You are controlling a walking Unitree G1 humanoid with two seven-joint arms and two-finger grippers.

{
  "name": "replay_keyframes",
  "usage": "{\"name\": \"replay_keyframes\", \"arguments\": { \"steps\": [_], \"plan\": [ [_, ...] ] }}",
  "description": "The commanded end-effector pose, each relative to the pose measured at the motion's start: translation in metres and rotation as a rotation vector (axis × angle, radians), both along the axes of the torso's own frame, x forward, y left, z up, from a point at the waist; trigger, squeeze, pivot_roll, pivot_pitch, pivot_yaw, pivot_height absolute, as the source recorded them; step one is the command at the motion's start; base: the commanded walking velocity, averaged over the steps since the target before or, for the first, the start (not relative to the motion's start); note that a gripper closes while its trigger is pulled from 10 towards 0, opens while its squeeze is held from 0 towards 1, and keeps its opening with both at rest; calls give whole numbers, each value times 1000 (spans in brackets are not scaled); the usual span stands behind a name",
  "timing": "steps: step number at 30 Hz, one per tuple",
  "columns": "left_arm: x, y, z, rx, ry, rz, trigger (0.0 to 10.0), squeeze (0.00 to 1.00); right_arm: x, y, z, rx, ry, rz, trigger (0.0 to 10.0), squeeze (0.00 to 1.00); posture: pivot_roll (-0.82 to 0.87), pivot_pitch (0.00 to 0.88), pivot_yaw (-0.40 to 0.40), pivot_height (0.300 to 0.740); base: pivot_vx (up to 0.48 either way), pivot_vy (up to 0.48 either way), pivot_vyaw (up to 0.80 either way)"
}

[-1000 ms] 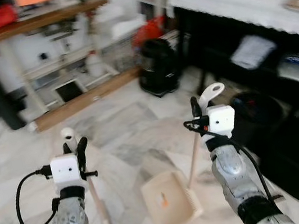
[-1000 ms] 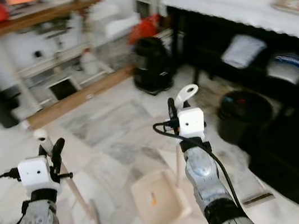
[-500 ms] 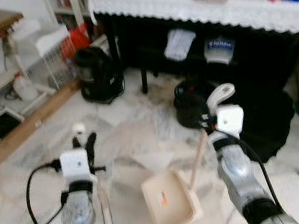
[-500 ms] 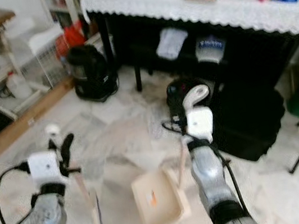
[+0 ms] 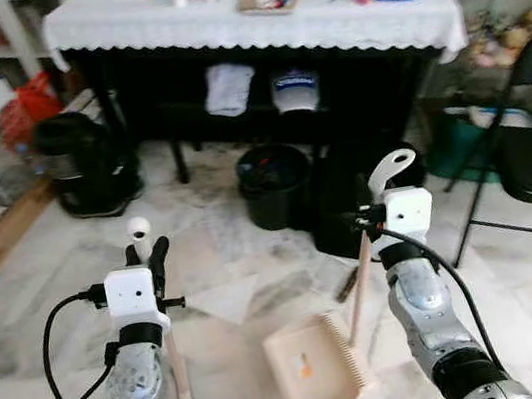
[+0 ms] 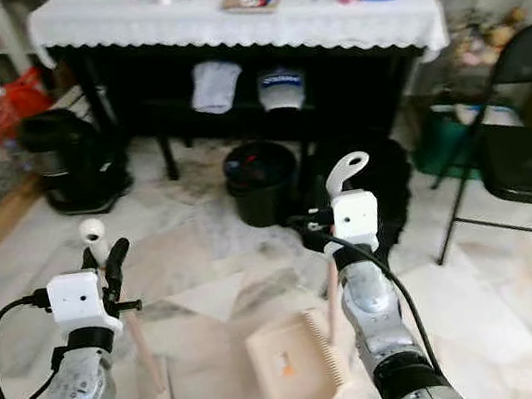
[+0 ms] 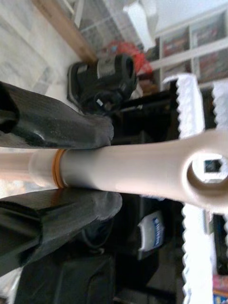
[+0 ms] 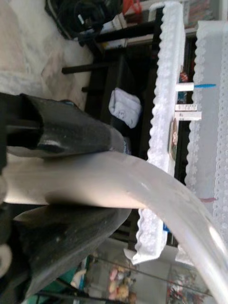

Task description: Sweep floor

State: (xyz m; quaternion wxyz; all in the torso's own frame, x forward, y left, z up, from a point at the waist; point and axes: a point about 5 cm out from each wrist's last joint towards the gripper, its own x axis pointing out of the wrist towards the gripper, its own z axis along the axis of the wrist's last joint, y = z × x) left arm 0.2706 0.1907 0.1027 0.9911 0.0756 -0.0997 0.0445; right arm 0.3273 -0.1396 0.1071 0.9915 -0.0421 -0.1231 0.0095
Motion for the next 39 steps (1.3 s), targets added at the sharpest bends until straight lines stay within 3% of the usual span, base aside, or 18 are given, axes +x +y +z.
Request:
{"name": "replay_keyframes", "arguments": {
  "steps": [1, 20, 39],
  "plan": [
    [2, -3, 10, 5, -51, -15, 10000, 0, 2, 2, 9, 19, -43, 1, 10000, 0, 19, 51, -21, 740, 0, 0, -775],
    [2, -9, 9, 1, -48, -45, 10000, 0, 1, -1, 10, 16, -50, -5, 10000, 0, 13, 62, -27, 740, 0, 0, -768],
    [2, -15, 5, -7, -13, -102, 10000, 0, 0, 2, 10, 7, -59, 11, 10000, 0, 11, 35, -29, 740, 0, 0, 0]
  ]
}}
